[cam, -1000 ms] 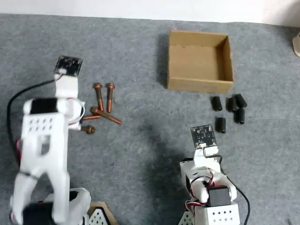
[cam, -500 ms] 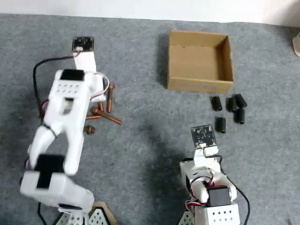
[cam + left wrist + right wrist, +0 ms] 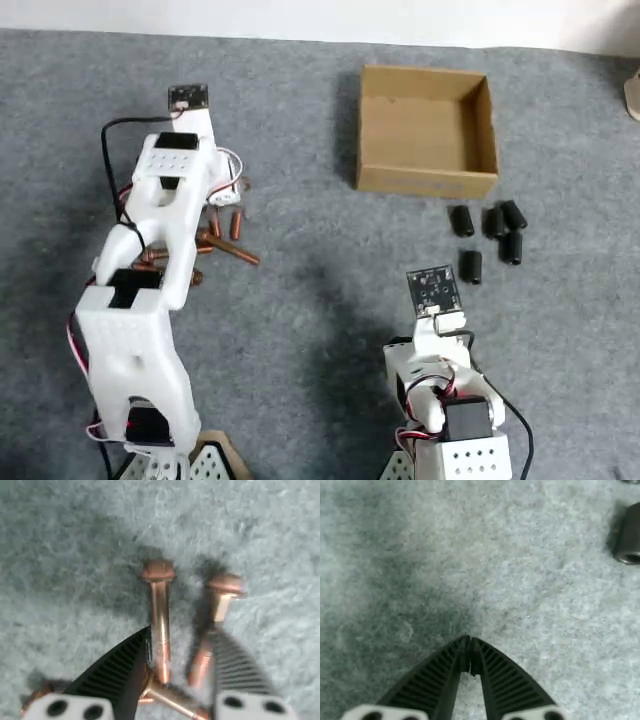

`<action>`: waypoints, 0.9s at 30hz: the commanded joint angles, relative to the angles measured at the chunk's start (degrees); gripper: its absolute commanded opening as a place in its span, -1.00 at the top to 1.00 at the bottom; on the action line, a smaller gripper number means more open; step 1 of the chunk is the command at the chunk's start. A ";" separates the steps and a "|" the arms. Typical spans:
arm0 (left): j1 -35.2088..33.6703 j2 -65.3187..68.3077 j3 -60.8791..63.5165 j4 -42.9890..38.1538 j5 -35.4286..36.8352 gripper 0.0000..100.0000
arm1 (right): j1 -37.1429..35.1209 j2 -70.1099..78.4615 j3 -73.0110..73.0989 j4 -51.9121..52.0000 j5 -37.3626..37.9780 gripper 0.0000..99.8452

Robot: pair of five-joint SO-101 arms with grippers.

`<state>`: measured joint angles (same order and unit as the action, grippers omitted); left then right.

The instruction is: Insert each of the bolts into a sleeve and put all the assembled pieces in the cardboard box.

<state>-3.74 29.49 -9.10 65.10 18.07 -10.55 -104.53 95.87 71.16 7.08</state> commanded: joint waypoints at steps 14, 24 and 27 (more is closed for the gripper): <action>-3.21 13.58 -27.47 18.29 -1.23 0.24 | 0.66 -0.66 8.66 0.13 0.26 0.99; -2.86 13.93 -44.79 30.95 -9.05 0.24 | 0.66 -0.66 8.66 0.13 0.26 0.99; -3.03 14.02 -44.79 31.12 -9.05 0.24 | 0.66 -0.66 8.66 0.13 0.26 0.99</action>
<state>-6.29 44.62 -50.95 95.25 9.36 -10.55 -104.53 95.87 71.16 7.08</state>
